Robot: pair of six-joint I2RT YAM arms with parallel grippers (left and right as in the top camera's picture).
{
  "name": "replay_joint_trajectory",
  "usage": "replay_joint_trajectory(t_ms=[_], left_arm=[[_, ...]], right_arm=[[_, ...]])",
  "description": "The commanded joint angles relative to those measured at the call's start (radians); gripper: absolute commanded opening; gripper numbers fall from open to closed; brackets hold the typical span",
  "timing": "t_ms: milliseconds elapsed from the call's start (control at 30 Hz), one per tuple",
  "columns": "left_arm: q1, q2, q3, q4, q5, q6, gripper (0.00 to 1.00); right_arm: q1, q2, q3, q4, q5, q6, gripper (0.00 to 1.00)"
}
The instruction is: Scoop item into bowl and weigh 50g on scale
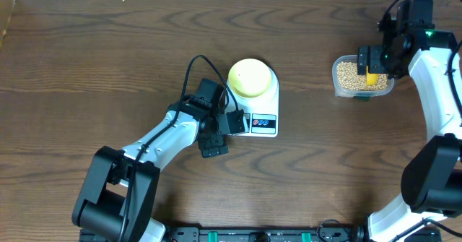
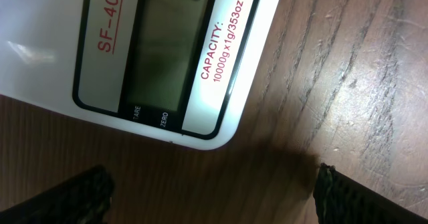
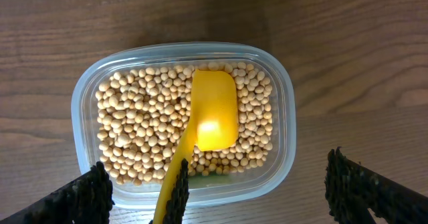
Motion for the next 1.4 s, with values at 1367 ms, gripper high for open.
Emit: replay_joint_trajectory(t_ms=[1367], left_arm=[[-0.029,-0.195,0.013,-0.006,0.549,-0.314,0.98]], right_arm=[[-0.007,0.003,-0.003,0.001,0.008,0.006,0.99]])
